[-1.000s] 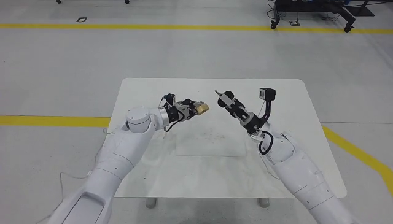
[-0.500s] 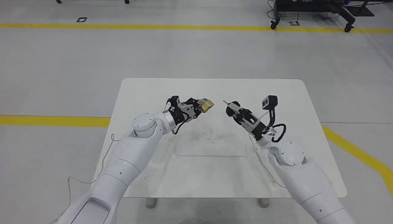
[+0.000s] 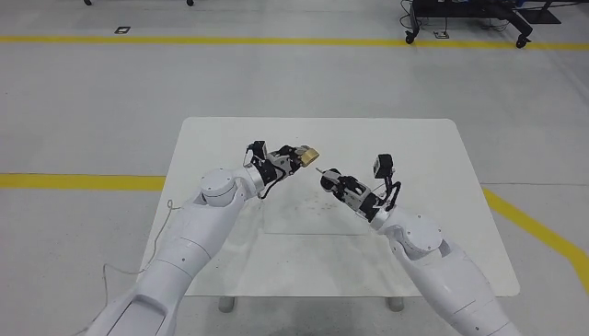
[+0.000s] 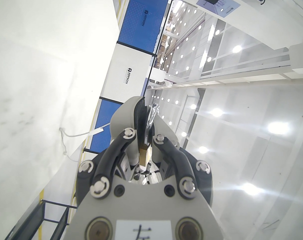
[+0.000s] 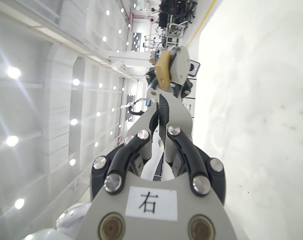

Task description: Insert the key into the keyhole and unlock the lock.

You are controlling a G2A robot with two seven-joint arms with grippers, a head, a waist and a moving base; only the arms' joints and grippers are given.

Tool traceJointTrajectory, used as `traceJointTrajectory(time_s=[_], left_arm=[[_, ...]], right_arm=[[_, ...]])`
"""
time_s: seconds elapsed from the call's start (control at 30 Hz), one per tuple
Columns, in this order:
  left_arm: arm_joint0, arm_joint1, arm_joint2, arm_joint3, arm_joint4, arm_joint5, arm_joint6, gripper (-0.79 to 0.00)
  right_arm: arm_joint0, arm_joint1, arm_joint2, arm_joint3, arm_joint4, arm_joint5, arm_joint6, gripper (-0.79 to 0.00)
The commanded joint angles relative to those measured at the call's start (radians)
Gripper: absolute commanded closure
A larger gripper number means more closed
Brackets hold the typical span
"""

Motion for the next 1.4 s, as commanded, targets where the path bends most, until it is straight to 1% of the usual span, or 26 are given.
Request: traceJointTrajectory(time_s=[0.0, 0.1, 0.3, 0.67, 0.93, 1.37], left_arm=[[0.003, -0.001, 0.001, -0.004, 0.013, -0.009, 0.014, 0.0], [0.006, -0.002, 0.0, -0.008, 0.03, -0.018, 0.024, 0.0], [0.011, -0.003, -0.001, -0.014, 0.054, -0.026, 0.033, 0.0], [0.008, -0.008, -0.001, -0.009, 0.077, -0.018, 0.029, 0.0], [0.005, -0.011, 0.007, -0.008, 0.128, -0.021, 0.036, 0.0], [0.007, -0.016, -0.001, -0.003, 0.128, -0.019, 0.027, 0.0]], right_arm=[[-0.012, -0.003, -0.009, -0.039, 0.0, 0.061, -0.033, 0.0], [-0.028, -0.008, -0.014, -0.076, 0.013, 0.064, -0.072, 0.0], [-0.039, -0.02, -0.011, -0.078, 0.062, 0.037, -0.143, 0.0], [-0.007, -0.037, -0.019, -0.035, 0.084, 0.074, -0.167, 0.0], [0.015, -0.049, -0.028, -0.012, 0.097, 0.084, -0.17, 0.0], [0.029, -0.061, -0.019, 0.012, 0.088, 0.125, -0.184, 0.0]])
